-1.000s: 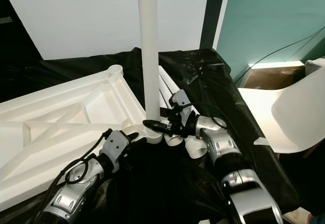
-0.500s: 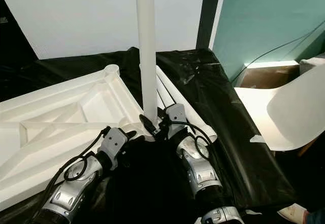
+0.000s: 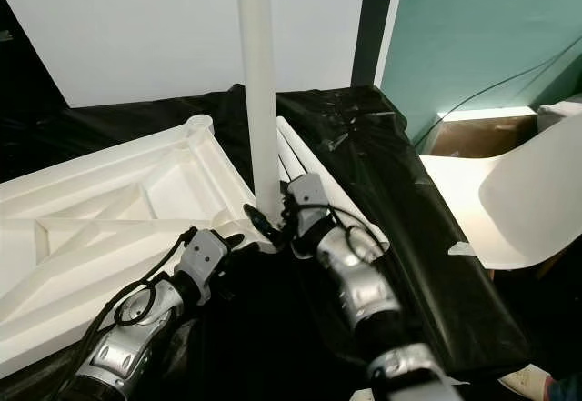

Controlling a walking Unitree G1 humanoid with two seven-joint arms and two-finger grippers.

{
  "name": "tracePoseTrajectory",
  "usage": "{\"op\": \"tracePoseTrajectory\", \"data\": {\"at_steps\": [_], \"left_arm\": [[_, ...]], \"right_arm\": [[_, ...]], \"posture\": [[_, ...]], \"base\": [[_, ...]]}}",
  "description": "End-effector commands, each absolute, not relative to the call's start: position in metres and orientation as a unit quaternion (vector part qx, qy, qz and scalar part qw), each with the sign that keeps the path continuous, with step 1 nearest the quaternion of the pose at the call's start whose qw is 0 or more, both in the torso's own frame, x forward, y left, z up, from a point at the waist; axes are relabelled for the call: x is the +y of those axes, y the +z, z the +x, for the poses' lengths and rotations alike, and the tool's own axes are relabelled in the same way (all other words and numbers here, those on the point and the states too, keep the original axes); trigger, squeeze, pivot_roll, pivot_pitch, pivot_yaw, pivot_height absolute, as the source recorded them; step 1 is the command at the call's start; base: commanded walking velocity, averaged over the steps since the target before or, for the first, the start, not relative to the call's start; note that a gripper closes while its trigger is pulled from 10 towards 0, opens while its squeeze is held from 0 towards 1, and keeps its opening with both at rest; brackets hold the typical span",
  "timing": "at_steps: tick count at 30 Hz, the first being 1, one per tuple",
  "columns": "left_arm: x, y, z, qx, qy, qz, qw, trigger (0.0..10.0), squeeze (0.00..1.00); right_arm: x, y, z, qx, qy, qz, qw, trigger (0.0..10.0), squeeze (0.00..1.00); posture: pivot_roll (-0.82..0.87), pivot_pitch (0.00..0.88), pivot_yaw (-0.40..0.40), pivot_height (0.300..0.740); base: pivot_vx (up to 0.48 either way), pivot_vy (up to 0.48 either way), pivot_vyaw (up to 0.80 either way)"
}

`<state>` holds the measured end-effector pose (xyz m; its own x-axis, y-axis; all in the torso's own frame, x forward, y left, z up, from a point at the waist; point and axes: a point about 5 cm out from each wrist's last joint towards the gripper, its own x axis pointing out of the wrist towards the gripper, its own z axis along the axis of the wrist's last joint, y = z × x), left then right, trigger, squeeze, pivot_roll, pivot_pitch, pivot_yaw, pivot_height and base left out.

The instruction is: Building children table

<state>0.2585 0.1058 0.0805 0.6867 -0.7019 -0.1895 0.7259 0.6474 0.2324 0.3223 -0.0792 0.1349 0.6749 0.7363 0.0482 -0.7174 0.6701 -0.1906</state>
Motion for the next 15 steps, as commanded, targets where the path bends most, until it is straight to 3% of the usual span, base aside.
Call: {"op": "tracePoseTrajectory", "data": {"at_steps": [1, 8, 9, 10, 11, 15], "left_arm": [[0.101, 0.054, 0.244, 0.106, -0.435, 0.143, 0.883, 10.0, 0.0], [0.101, 0.054, 0.246, 0.104, -0.435, 0.143, 0.883, 10.0, 0.0], [0.101, 0.054, 0.247, 0.104, -0.435, 0.143, 0.883, 10.0, 0.0], [0.101, 0.054, 0.247, 0.104, -0.435, 0.143, 0.883, 10.0, 0.0], [0.102, 0.054, 0.246, 0.103, -0.434, 0.144, 0.883, 10.0, 0.0], [0.102, 0.054, 0.246, 0.103, -0.434, 0.144, 0.883, 10.0, 0.0]], "right_arm": [[-0.079, 0.136, 0.325, -0.052, 0.444, -0.082, 0.891, 10.0, 0.0], [-0.086, 0.145, 0.334, -0.049, 0.498, -0.1, 0.86, 10.0, 0.0], [-0.087, 0.146, 0.335, -0.044, 0.515, -0.108, 0.849, 5.7, 0.0], [-0.088, 0.146, 0.335, -0.039, 0.533, -0.113, 0.837, 2.4, 0.0], [-0.089, 0.145, 0.334, -0.03, 0.555, -0.118, 0.823, 0.0, 0.0], [-0.093, 0.144, 0.334, -0.015, 0.582, -0.125, 0.803, 0.0, 0.0]], "posture": [[0.17, 0.0, -0.012, 0.74], [0.17, 0.0, -0.012, 0.74], [0.17, 0.0, -0.011, 0.74], [0.17, 0.0, -0.012, 0.74], [0.17, 0.0, -0.012, 0.74], [0.18, 0.0, -0.011, 0.74]], "base": [[0.0, 0.0, 0.0], [0.0, 0.0, 0.0], [0.0, 0.0, 0.0], [0.0, 0.0, 0.0], [0.0, 0.0, 0.0], [0.0, 0.0, 0.0]]}}
